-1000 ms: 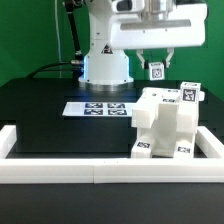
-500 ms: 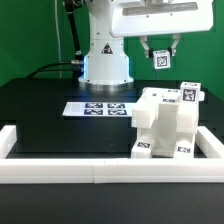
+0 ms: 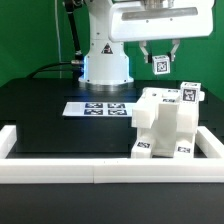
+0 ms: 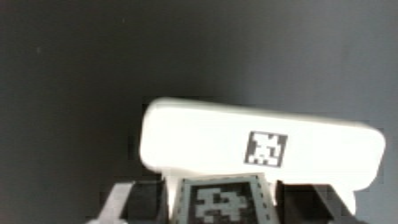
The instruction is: Assemble chair
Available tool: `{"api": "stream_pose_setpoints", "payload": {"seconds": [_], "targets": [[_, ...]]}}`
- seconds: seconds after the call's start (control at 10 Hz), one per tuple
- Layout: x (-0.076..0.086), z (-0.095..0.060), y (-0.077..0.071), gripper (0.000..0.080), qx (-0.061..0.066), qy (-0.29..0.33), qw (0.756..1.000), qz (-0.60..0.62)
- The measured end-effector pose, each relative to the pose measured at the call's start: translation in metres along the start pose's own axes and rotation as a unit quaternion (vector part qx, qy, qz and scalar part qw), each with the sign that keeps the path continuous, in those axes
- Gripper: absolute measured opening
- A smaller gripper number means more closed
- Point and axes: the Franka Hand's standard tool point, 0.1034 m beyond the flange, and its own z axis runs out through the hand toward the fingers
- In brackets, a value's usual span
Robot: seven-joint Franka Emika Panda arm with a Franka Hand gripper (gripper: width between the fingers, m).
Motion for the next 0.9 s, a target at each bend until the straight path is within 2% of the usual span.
{"api": "stream_pose_setpoints", "payload": {"seconds": [0.1, 0.3, 0.7, 0.9], "targets": [[0.021, -0.007, -0.002, 0.0288, -0.001, 0.009, 1.000, -0.006], [0.042, -0.014, -0.001, 0.0288, -0.002, 0.017, 1.000, -0.018], [0.040, -0.012, 0.000, 0.0288, -0.003, 0.016, 1.000, -0.018], [0.057, -0.010, 0.017, 0.0288, -0.010, 0.019, 0.998, -0.057]]}}
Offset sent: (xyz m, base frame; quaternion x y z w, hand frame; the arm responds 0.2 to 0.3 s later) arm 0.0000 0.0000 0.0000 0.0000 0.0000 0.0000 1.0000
